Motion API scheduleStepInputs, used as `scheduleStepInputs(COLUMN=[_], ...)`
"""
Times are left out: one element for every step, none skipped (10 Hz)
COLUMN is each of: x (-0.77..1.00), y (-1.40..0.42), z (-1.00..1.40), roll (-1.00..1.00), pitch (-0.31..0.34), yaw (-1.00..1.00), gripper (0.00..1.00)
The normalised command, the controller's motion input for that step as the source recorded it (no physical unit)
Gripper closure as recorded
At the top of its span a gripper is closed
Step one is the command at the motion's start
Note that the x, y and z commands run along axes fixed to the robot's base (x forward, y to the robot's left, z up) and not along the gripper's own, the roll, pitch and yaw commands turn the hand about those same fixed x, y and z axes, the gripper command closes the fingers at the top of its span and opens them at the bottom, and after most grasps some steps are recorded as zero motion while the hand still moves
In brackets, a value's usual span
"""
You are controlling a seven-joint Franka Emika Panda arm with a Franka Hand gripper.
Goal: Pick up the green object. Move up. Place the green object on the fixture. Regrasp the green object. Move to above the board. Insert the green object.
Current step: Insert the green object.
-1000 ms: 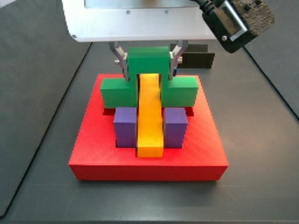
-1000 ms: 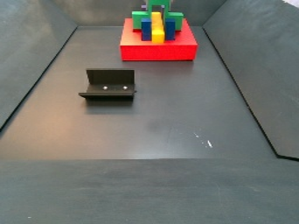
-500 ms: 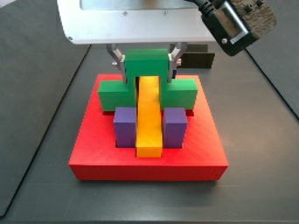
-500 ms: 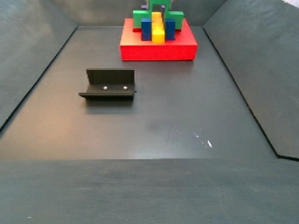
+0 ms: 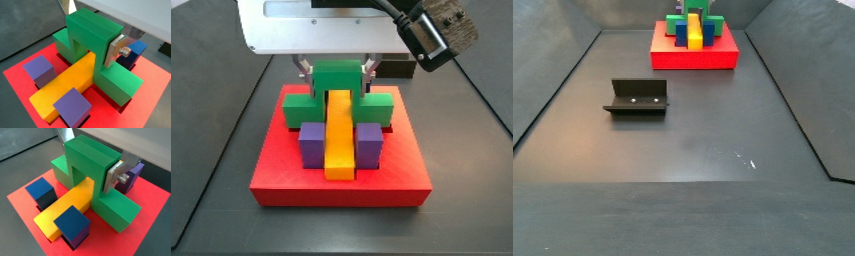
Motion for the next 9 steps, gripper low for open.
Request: scheduleStepInputs(x=[0.00,0.00,0.00,0.00,0.00,0.03,0.03,0.05,0.12], y=[-0.02,-0.05,-0.06,-0.09,-0.13,-0.12,-0.09,-0.02,0.00], z=[-0.16,-0.16,-0.19,-0.17,-0.09,-0.04,-0.05,-0.11,-0.17], roll=[0.08,0.07,0.09,0.09,0.06,0.04,0.04,0.07,0.10], pitch=[0.000,0.000,0.000,0.003,0.021,0.026,0.013,0.014,0.024], yaw=[0.00,0.00,0.00,0.00,-0.06,-0.17,-0.15,-0.09,-0.02], gripper=[1.00,1.00,1.00,1.00,1.00,1.00,1.00,1.00,1.00])
